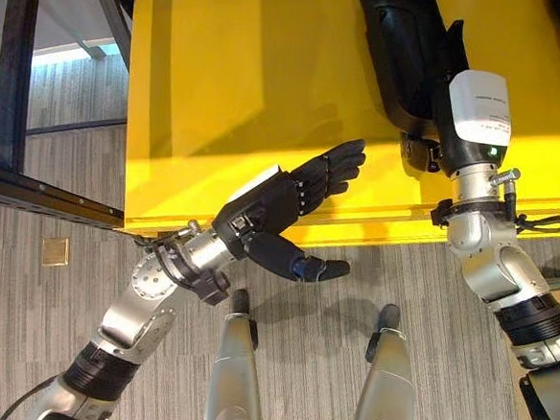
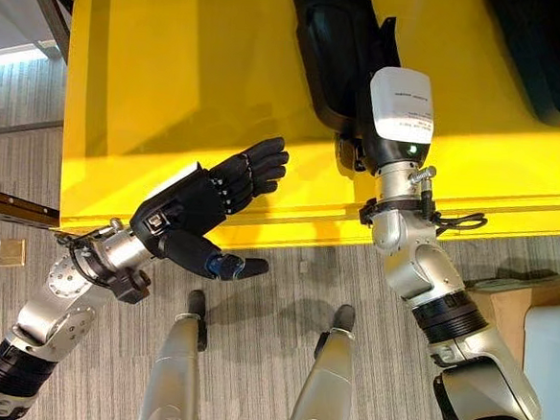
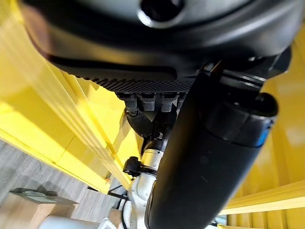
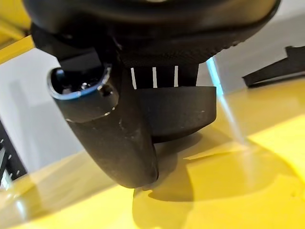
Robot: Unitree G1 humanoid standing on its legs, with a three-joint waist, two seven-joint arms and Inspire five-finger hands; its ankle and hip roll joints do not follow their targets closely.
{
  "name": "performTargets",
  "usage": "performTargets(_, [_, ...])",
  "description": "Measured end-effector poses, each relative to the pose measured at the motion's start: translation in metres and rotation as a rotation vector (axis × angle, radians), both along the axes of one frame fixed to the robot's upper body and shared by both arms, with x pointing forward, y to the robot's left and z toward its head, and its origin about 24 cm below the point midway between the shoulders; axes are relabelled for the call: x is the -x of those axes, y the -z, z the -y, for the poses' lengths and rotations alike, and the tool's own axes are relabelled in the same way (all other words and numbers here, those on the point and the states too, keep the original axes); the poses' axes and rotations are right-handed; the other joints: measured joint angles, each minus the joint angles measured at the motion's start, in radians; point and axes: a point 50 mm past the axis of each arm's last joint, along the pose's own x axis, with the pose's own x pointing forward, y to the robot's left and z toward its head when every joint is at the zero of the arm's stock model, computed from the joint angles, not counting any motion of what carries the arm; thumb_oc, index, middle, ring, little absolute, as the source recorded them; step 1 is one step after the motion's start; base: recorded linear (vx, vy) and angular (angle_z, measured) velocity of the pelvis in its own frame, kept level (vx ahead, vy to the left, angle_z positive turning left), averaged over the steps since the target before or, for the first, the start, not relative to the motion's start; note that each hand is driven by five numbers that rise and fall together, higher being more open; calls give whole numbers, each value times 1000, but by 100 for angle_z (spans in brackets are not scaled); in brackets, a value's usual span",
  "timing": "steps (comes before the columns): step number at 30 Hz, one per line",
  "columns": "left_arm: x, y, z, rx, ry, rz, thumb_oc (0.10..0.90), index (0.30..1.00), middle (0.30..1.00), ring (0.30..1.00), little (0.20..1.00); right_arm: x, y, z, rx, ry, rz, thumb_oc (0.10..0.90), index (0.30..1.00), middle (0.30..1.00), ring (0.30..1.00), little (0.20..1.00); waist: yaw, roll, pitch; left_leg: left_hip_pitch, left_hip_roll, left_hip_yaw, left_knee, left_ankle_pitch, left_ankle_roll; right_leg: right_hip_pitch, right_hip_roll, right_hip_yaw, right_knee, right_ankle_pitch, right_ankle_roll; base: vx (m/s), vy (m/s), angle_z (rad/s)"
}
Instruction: Move parts from the plastic box to the shelf.
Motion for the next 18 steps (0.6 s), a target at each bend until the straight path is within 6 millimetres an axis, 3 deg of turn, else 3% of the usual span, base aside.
performTargets(11, [0, 1, 3, 28, 0, -4, 900, 1000, 1000, 1000, 1000, 0, 3, -5, -29, -12, -1, 400, 300, 300, 300, 300, -4, 6, -1, 18, 0, 14, -10, 0, 0, 1, 0, 12, 0, 3, 5, 9, 15, -2])
performTargets(13, [0, 1, 3, 28, 0, -5, 900, 1000, 1000, 1000, 1000, 0, 3, -6, -3, -15, 2, 541, 498, 498, 498, 498, -2, 7, -1, 19, 0, 14, -10, 0, 0, 3, 0, 12, 0, 3, 5, 0, 0, 0])
performTargets(14, [0, 1, 3, 28, -1, -6, 900, 1000, 1000, 1000, 1000, 0, 3, -7, 19, -19, -1, 569, 536, 536, 536, 536, -1, 7, -1, 20, 0, 14, -10, 1, -2, 3, 0, 12, 1, 3, 6, 0, 0, 0])
performTargets(15, [0, 1, 3, 28, -1, -7, 900, 1000, 1000, 1000, 1000, 0, 3, -7, 37, -20, -5, 641, 638, 638, 638, 638, -1, 7, -1, 22, 0, 14, -10, 1, -2, 4, 0, 12, 2, 3, 6, 32, -21, -1])
performTargets(16, [0, 2, 3, 27, -2, -9, 900, 1000, 1000, 1000, 1000, 0, 2, -7, 55, -23, -8, 900, 1000, 1000, 1000, 1000, -1, 8, -1, 25, 0, 14, -12, 2, -2, 6, 0, 12, 2, 3, 6, 0, 0, 0])
performTargets(18, [-1, 3, 2, 26, -5, -17, 900, 1000, 1000, 1000, 1000, 0, 2, -5, 113, -18, -27, 900, 1000, 1000, 1000, 1000, 1, 17, 0, 40, 0, 14, -19, 2, -3, 17, 0, 10, 1, 2, 5, 0, 0, 0])
